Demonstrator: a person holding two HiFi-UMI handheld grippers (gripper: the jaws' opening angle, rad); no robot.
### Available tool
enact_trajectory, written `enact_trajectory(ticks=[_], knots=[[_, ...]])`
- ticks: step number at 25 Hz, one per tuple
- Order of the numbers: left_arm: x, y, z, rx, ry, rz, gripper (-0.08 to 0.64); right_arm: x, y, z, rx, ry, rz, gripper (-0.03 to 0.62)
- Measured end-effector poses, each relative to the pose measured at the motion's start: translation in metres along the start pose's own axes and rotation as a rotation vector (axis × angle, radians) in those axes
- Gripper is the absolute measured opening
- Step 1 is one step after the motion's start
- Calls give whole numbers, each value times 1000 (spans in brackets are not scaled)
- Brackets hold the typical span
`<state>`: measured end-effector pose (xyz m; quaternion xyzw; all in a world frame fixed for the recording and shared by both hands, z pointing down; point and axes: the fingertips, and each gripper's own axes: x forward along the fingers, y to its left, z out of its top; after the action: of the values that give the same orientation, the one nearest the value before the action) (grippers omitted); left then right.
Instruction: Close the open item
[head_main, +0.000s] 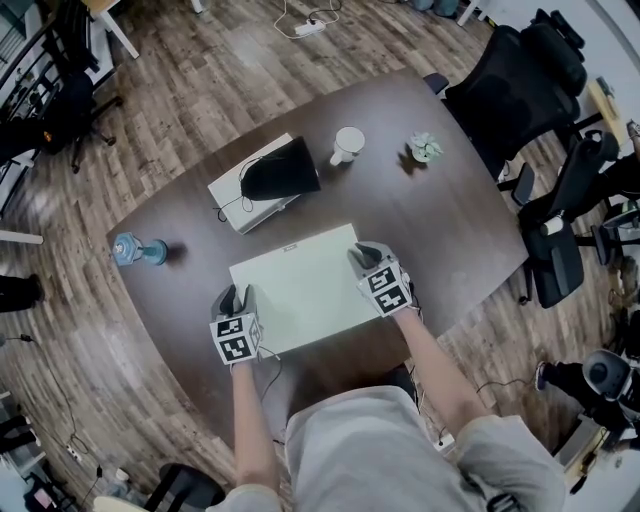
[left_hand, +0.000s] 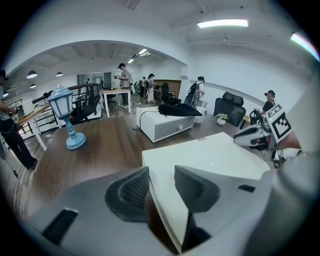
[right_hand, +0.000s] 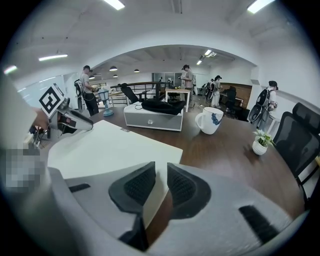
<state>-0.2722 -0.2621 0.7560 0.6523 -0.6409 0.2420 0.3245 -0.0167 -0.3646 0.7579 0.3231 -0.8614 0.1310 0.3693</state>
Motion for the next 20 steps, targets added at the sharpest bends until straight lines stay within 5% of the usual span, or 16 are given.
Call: enact_trajectory(ticks=[10, 20], knots=[[-2, -4, 0, 51, 119, 28, 152, -3, -2, 0, 34, 81, -84, 83], [-46, 2, 13, 14, -47, 13, 141, -54, 19, 28, 117, -58, -107, 103]])
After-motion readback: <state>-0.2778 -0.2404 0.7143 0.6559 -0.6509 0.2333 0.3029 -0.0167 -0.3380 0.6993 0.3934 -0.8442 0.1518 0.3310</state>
